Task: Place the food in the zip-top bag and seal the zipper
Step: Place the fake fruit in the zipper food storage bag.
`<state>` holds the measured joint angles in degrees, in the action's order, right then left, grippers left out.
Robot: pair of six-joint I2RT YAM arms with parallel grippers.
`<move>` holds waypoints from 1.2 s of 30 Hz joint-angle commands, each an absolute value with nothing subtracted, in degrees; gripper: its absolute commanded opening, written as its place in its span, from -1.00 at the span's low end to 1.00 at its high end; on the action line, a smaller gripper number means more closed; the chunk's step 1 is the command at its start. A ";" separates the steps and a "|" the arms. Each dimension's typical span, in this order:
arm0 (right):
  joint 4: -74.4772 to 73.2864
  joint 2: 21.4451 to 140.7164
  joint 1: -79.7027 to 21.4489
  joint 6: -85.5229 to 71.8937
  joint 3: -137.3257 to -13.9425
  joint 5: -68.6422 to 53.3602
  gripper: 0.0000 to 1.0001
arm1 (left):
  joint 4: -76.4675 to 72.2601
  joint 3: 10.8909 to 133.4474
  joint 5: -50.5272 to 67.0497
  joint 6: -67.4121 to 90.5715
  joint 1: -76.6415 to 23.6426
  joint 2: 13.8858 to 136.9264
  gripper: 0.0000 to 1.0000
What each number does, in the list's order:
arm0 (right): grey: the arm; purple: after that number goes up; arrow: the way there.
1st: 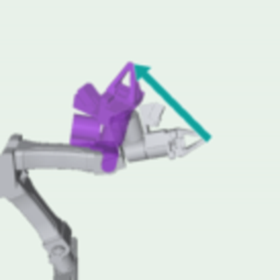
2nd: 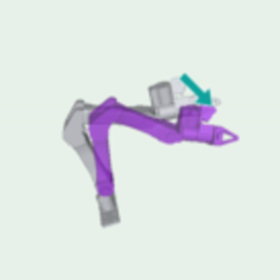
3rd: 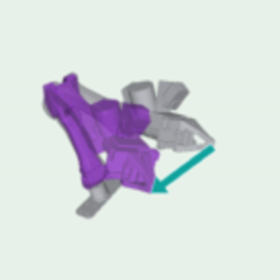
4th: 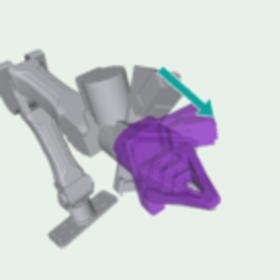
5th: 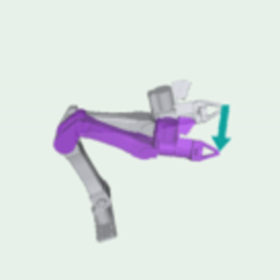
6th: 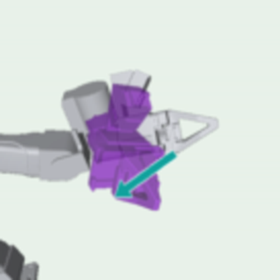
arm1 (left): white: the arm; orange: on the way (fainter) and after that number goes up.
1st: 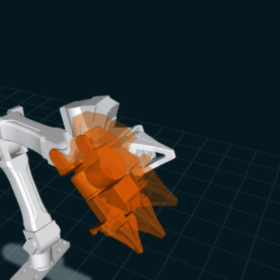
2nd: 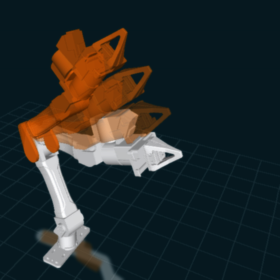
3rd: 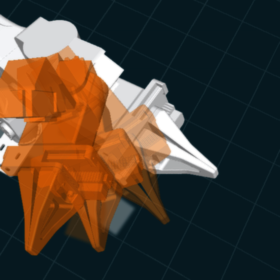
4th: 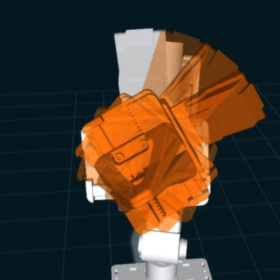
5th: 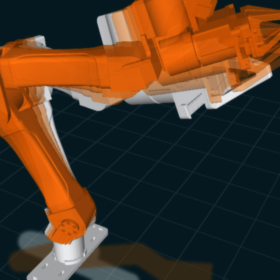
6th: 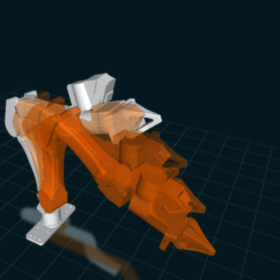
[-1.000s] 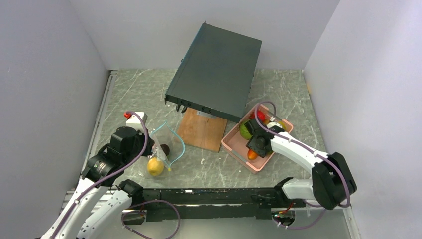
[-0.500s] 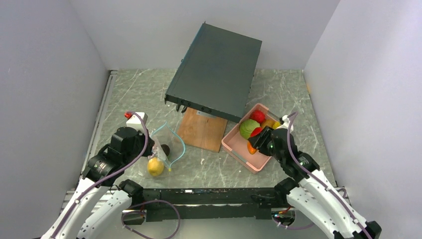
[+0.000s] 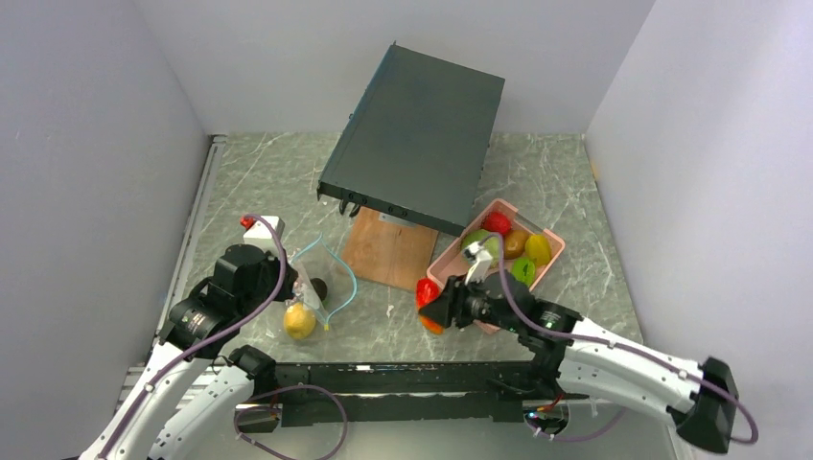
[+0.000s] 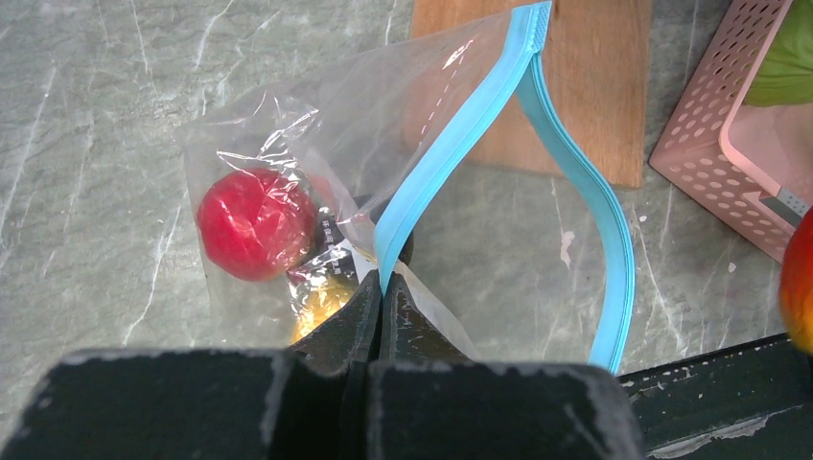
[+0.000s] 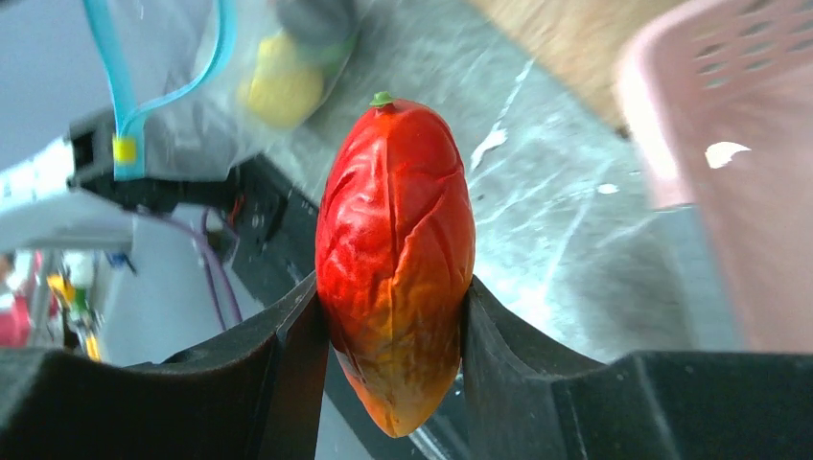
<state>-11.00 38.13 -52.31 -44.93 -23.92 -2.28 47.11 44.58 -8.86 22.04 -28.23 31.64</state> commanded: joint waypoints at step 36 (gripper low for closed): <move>-15.55 96.98 -73.59 -36.01 -79.45 22.07 -0.51 | 44.95 44.48 -9.25 22.42 -28.33 29.95 -1.00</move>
<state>-14.68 96.55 -74.67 -33.30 -76.34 22.20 46.98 44.34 -8.88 22.15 -28.23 30.50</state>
